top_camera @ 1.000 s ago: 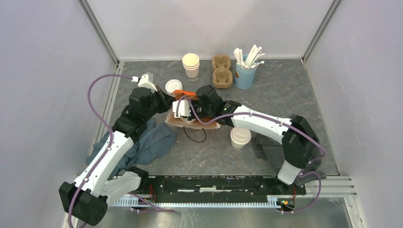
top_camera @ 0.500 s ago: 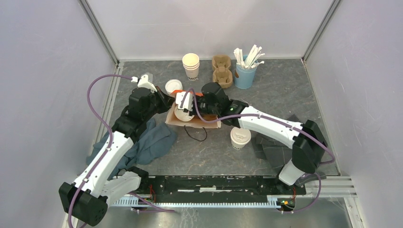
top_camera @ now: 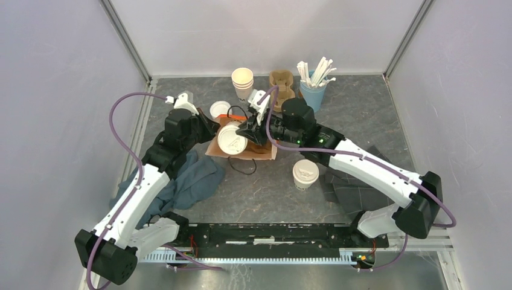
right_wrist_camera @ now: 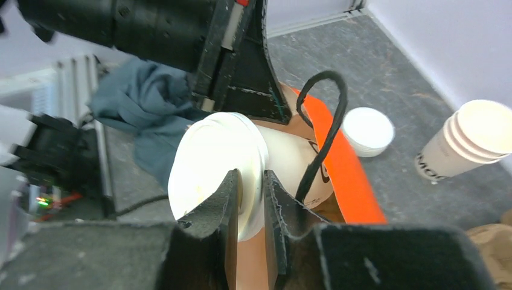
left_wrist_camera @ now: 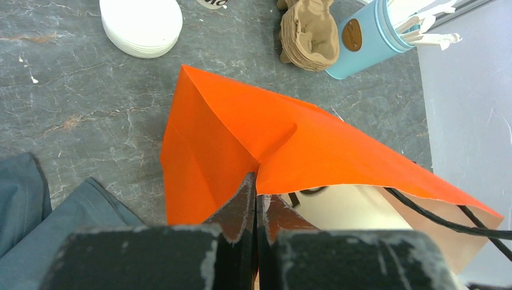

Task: Pack the takeout coffee
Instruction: Pick up the coffee cup from the takeout bag, then place the coffee cup at the center of the board.

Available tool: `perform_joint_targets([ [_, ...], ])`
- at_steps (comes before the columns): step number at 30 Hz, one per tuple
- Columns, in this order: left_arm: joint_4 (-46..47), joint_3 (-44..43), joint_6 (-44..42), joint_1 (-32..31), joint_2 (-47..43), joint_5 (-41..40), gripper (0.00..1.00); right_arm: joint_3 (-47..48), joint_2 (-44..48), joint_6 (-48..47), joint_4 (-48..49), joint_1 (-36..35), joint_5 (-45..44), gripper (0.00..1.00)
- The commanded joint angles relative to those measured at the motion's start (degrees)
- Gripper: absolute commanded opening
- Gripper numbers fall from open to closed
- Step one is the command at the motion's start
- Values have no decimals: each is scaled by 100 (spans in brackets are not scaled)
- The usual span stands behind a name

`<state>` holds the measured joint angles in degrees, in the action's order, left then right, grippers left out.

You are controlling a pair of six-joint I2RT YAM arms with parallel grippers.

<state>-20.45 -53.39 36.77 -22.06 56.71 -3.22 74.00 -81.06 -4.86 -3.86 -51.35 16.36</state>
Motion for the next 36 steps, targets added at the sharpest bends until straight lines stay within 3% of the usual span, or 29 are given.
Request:
perform_joint_targets([
  [1,-216,-192,-63,-19,110,-186,2,-76,373,1462,197,67,300,16],
  [10,-1021,-733,232,-17,429,-994,2,-298,1131,3508,539,589,1309,18],
  [16,-1013,-857,278,-17,472,-1236,2,-141,1470,4176,497,1078,1786,18],
  [29,-1049,-886,30,-20,464,-1205,2,465,1849,4442,-473,3558,3431,17],
  [33,-992,-928,-81,-17,441,-1025,2,225,1719,3907,-1024,4263,3488,17],
  [36,-937,-948,-187,-19,412,-832,2,-225,1527,3669,-803,4375,3135,17],
])
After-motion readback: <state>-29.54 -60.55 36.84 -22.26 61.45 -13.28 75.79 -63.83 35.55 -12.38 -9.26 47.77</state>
